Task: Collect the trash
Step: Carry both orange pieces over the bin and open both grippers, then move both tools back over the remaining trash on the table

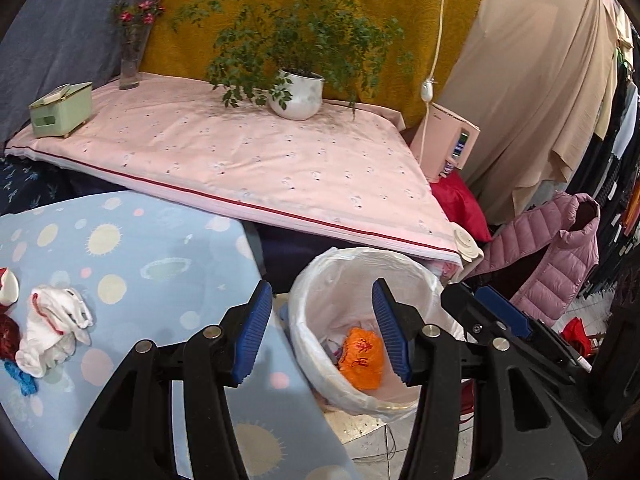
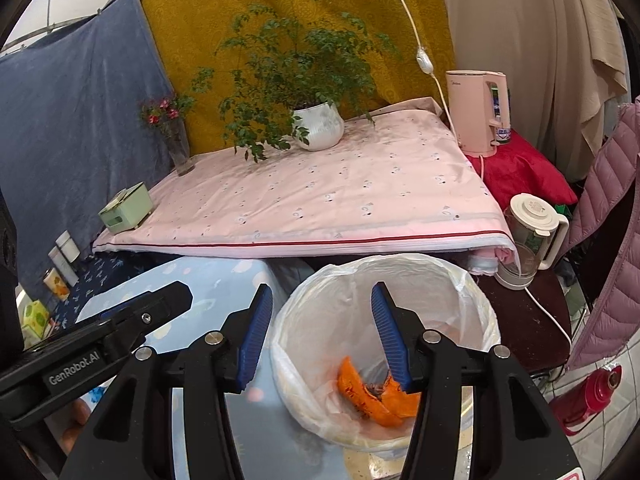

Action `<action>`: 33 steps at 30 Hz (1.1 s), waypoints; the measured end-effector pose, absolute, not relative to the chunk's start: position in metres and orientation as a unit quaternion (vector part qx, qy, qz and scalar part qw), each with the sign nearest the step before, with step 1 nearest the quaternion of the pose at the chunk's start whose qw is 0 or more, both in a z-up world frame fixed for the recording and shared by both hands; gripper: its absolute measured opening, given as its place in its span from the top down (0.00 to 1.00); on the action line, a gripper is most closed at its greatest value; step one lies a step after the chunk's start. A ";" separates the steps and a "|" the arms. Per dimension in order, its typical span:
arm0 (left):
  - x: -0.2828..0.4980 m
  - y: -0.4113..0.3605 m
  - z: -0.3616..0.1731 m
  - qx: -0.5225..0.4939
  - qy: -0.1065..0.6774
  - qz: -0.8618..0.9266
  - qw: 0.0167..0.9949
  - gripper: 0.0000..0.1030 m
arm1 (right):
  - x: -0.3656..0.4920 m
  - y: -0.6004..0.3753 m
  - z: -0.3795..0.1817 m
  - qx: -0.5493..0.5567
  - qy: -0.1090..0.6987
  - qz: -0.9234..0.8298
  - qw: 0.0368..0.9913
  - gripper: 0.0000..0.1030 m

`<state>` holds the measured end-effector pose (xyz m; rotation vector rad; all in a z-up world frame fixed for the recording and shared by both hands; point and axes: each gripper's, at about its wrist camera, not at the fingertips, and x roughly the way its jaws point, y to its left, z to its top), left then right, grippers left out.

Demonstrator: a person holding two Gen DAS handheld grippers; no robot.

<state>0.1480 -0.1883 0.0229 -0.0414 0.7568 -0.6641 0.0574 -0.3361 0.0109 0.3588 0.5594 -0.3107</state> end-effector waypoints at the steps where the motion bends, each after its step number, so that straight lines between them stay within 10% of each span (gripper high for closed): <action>1: 0.149 -0.185 0.023 -0.022 0.363 -0.316 0.877 0.52 | 0.059 -0.332 0.011 0.173 0.274 -0.149 0.934 0.50; 33: 0.181 0.060 -0.052 -0.032 0.414 -0.026 0.909 0.41 | 0.138 -0.130 -0.021 0.108 0.353 0.015 0.929 0.46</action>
